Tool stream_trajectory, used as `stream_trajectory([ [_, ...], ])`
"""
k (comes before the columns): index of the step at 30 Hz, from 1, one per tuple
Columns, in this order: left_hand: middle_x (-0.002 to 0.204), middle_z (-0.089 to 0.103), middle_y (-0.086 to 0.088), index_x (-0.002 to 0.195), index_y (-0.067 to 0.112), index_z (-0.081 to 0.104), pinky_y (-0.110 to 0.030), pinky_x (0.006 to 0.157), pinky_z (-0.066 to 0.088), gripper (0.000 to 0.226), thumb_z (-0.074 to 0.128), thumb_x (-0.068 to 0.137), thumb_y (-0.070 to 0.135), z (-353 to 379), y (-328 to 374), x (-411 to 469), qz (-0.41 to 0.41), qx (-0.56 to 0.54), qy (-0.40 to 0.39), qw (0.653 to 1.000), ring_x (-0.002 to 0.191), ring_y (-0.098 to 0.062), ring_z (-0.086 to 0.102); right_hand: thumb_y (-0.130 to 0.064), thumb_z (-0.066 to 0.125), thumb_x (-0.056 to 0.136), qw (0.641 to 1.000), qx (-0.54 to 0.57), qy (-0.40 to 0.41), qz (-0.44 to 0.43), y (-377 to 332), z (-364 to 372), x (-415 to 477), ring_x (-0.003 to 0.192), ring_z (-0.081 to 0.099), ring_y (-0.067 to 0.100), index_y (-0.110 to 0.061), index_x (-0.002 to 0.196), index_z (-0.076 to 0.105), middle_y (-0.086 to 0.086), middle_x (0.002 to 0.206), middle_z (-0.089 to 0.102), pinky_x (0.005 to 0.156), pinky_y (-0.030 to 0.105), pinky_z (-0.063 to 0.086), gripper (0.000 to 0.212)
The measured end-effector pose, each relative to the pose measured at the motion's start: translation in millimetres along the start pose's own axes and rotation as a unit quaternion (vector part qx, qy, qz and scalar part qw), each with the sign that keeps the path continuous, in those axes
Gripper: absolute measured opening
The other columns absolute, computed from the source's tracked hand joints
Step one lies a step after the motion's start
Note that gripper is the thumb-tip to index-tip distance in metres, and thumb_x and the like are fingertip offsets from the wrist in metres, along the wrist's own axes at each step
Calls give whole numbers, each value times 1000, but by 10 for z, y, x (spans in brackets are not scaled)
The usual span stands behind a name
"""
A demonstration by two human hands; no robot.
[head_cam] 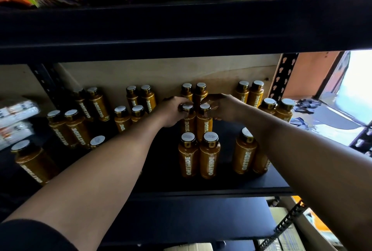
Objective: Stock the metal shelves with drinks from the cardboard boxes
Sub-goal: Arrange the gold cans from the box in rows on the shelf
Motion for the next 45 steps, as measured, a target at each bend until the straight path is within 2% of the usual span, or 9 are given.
stream_trajectory([
  [10, 156, 41, -6, 155, 37, 30, -32, 90, 43, 66, 62, 99, 27, -11, -38, -2, -3, 12, -12, 1000, 135, -27, 48, -44, 69, 94, 999, -21, -30, -2, -46, -127, -133, 114, 60, 20, -24, 145, 52, -4, 129, 60, 93, 32, 50, 56],
  [12, 154, 44, -4, 153, 37, 33, -32, 89, 45, 61, 61, 99, 36, -58, -52, -21, -6, 27, 15, 1000, 130, -25, 52, -56, 66, 92, 999, -34, -27, -7, -60, -238, -200, 107, 62, 19, -27, 137, 55, -7, 119, 62, 90, 34, 51, 55],
  [16, 127, 59, 3, 134, 28, 54, -24, 64, 39, 40, 58, 98, 46, -222, 126, -95, 7, 22, 69, 997, 102, -14, 58, -33, 60, 102, 997, -58, -42, -1, -7, -506, -394, 94, 56, 13, -20, 139, 56, 2, 127, 61, 75, 25, 44, 39],
  [19, 114, 64, 5, 127, 30, 60, -23, 63, 43, 33, 60, 98, 47, -320, 401, -191, 53, 21, 75, 996, 89, -8, 60, -34, 62, 101, 998, -59, -27, 25, 74, -710, -624, 103, 55, 17, -29, 142, 56, -1, 135, 55, 82, 30, 47, 42],
  [23, 123, 66, 4, 133, 31, 58, -29, 75, 51, 42, 65, 95, 46, -327, 827, -310, 78, 41, -62, 994, 94, -11, 66, -44, 61, 100, 995, -90, -44, 21, 123, -908, -985, 119, 54, 15, -30, 142, 56, -13, 130, 54, 101, 32, 44, 44],
  [28, 128, 64, 4, 146, 34, 45, -40, 98, 51, 59, 68, 93, 47, -161, 1299, -469, 77, 126, -196, 969, 106, -13, 66, -48, 63, 97, 993, -105, -49, 21, 279, -1028, -1293, 118, 60, 18, -28, 137, 61, -4, 129, 65, 107, 43, 47, 45],
  [37, 147, 50, -4, 151, 35, 40, -40, 100, 49, 69, 73, 91, 36, 513, 1654, -610, 57, 116, -140, 982, 124, -22, 55, -48, 76, 88, 998, -31, -28, 46, 785, -673, -1627, 120, 58, 18, -38, 142, 55, -7, 139, 57, 103, 40, 50, 58],
  [41, 144, 53, -9, 141, 29, 53, -36, 97, 48, 54, 73, 91, 23, 736, 1624, -657, 28, 103, -89, 990, 124, -26, 55, -34, 85, 83, 998, 63, 7, 7, 963, -409, -1613, 122, 59, 19, -33, 131, 64, -6, 134, 64, 105, 48, 50, 52],
  [45, 138, 59, -2, 134, 28, 60, -28, 85, 40, 40, 67, 96, 19, 803, 1601, -735, 21, 55, -36, 998, 115, -19, 57, -23, 83, 84, 997, 70, 44, 12, 941, -353, -1592, 114, 64, 21, -33, 125, 68, -3, 124, 69, 99, 43, 53, 45],
])
Point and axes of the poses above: each hand's wrist, its own x-axis towards the middle knuckle, its own z-axis out of the palm, y = z × x, the point moved 2 cm from there along x, towards the middle knuckle
